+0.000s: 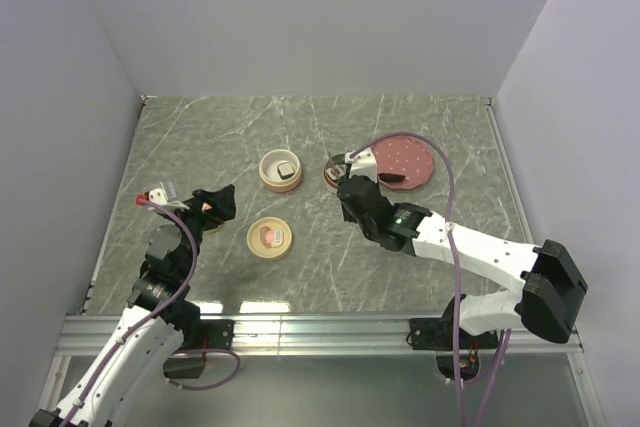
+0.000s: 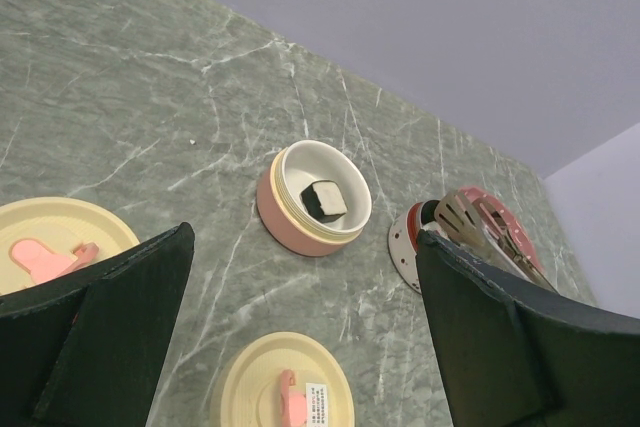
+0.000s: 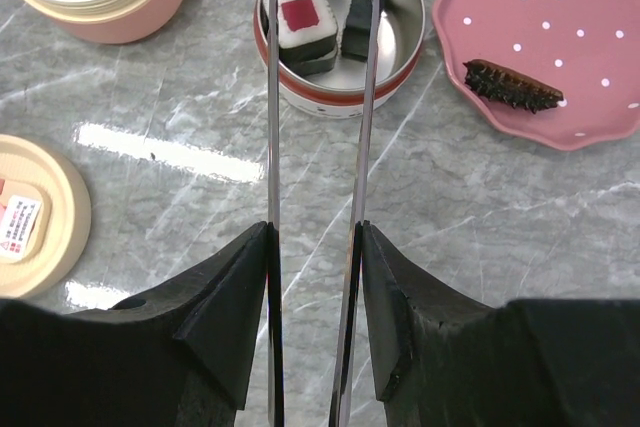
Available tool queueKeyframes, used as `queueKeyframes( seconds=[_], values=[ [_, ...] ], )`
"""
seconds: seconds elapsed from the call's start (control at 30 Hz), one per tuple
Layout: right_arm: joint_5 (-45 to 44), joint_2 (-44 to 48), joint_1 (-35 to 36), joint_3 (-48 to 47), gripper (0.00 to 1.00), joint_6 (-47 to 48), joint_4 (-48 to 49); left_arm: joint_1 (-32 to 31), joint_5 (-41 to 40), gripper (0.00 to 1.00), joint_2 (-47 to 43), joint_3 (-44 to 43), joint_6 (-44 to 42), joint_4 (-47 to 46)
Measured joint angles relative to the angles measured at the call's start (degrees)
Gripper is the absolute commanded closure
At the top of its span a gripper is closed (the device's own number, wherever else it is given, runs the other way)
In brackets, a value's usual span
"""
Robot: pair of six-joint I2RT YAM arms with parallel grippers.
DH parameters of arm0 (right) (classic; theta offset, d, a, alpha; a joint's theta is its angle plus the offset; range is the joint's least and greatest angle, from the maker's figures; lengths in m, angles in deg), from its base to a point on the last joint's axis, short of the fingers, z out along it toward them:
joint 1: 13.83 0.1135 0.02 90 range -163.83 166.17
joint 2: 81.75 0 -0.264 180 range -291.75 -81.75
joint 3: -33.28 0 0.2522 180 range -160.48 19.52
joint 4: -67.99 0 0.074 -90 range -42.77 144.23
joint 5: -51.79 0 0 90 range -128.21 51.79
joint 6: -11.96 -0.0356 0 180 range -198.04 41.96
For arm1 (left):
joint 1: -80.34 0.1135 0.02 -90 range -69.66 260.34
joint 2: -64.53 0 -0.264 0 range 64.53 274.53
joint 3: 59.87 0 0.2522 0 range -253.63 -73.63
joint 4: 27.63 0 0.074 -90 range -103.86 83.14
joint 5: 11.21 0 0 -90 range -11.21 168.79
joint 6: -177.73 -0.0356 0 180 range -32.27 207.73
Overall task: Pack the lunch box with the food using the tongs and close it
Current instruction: Place the food into the lunch box, then pick up the food using the clamp
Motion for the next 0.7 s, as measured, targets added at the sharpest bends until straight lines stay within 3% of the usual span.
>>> queueKeyframes(
  seconds=[0.37, 0.7],
  values=[
    [-3.82, 7.13, -0.02, 3.10, 0.52, -1.95, -0.70, 0.00, 0.00, 0.00, 0.00, 0.00, 0.00, 0.02],
    [-5.05, 17.53, -2.40, 12.35, 0.51, -8.22, -5.90, 0.00, 0.02, 0.00, 0.00, 0.00, 0.00, 0.00]
  ],
)
